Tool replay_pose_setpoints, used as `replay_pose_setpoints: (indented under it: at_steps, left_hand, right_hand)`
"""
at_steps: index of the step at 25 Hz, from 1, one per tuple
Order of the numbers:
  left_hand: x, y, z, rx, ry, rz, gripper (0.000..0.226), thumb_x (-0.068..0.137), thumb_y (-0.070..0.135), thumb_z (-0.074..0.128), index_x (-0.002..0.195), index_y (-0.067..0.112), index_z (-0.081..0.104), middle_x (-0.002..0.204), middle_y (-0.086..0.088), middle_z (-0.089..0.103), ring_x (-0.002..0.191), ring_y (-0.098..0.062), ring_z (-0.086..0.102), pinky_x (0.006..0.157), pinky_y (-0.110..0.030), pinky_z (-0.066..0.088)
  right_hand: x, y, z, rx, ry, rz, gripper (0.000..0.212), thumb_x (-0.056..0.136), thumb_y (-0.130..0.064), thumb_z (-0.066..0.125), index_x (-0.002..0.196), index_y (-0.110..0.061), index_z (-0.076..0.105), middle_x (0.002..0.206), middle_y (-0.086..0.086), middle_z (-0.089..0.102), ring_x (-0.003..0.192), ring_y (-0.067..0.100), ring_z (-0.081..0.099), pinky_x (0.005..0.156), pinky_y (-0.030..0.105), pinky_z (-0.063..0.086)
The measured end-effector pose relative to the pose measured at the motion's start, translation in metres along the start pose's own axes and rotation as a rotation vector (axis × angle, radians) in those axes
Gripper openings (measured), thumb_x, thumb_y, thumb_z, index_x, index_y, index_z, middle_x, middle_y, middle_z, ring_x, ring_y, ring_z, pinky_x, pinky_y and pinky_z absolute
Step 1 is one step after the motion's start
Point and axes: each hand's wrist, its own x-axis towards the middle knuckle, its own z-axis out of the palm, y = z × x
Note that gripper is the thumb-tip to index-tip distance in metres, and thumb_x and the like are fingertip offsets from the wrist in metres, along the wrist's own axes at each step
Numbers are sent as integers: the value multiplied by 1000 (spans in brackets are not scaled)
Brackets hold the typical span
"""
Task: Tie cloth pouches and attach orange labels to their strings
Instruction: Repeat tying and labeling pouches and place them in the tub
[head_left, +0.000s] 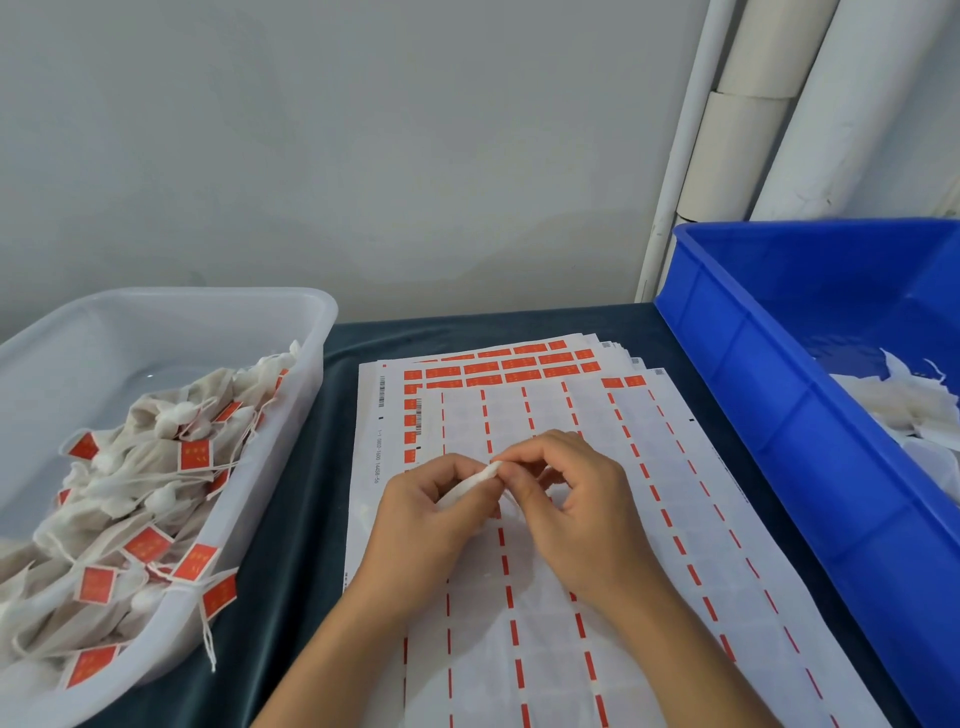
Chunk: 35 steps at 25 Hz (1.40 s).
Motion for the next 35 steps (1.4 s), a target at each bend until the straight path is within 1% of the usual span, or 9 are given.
replay_pose_setpoints:
  at_steps: [7, 12, 14, 17, 22, 24, 26, 30, 35]
  left_hand:
    - [-3, 5, -3, -104, -5, -47, 27, 86, 50, 63, 78, 31, 80, 79, 4, 76, 79, -10, 71, 75, -25, 53]
    - [-2, 5, -2, -102, 19, -69, 25, 89, 45, 64, 74, 31, 80, 77, 4, 76, 78, -10, 72, 75, -28, 53]
    - [-1, 3, -2, -87, 23, -80, 27, 99, 35, 67, 75, 30, 80, 77, 4, 76, 79, -10, 72, 74, -26, 53]
    - [0, 2, -2, -67, 27, -83, 30, 101, 24, 65, 77, 30, 81, 76, 3, 76, 77, -10, 71, 71, -22, 55]
    - [0, 1, -4, -108, 20, -82, 23, 96, 29, 66, 81, 27, 82, 80, -1, 77, 85, -23, 74, 86, -44, 64]
    - [0, 0, -4, -86, 24, -78, 30, 102, 20, 65, 78, 27, 82, 78, 0, 77, 82, -20, 73, 84, -41, 64]
    - [1, 0, -3, -64, 32, -73, 33, 103, 20, 64, 76, 29, 82, 76, 2, 76, 80, -15, 72, 79, -32, 62]
    - [1, 0, -1, -65, 45, -61, 33, 101, 23, 65, 74, 32, 81, 76, 4, 77, 80, -14, 73, 73, -20, 60]
    - [1, 0, 0, -55, 36, -45, 32, 99, 18, 66, 72, 28, 79, 76, 1, 77, 78, -16, 73, 72, -18, 59]
  right_hand:
    - [0, -5, 0, 83, 30, -57, 6, 95, -25, 71, 101, -25, 71, 98, -19, 69, 98, 7, 67, 82, 14, 55]
    - [-1, -2, -2, -106, 55, -232, 7, 93, -23, 72, 100, -22, 73, 103, -10, 72, 96, 5, 66, 88, 13, 54]
    - [-1, 0, -2, -131, 78, -257, 9, 92, -25, 71, 100, -22, 74, 104, -8, 72, 96, 5, 66, 90, 12, 53]
    - [-2, 0, 0, -114, 72, -251, 12, 92, -26, 70, 103, -22, 73, 106, -10, 71, 99, 4, 65, 91, 13, 54]
    - [-4, 0, 0, -109, 24, -277, 19, 91, -28, 73, 109, -23, 71, 111, -13, 66, 106, 2, 60, 92, 8, 47]
    - [-3, 1, -1, -165, 24, -296, 20, 91, -30, 73, 110, -22, 71, 111, -11, 67, 106, 2, 60, 94, 5, 45]
    - [-3, 2, -1, -221, 45, -315, 22, 91, -31, 72, 110, -20, 73, 110, -7, 70, 104, 5, 62, 94, 6, 45]
    - [-4, 3, 1, -310, 99, -374, 23, 90, -30, 75, 106, -14, 77, 106, -1, 74, 100, 11, 67, 94, 17, 54]
    - [-3, 5, 2, -355, 104, -392, 21, 90, -27, 77, 105, -12, 78, 104, 1, 75, 98, 12, 68, 90, 23, 58]
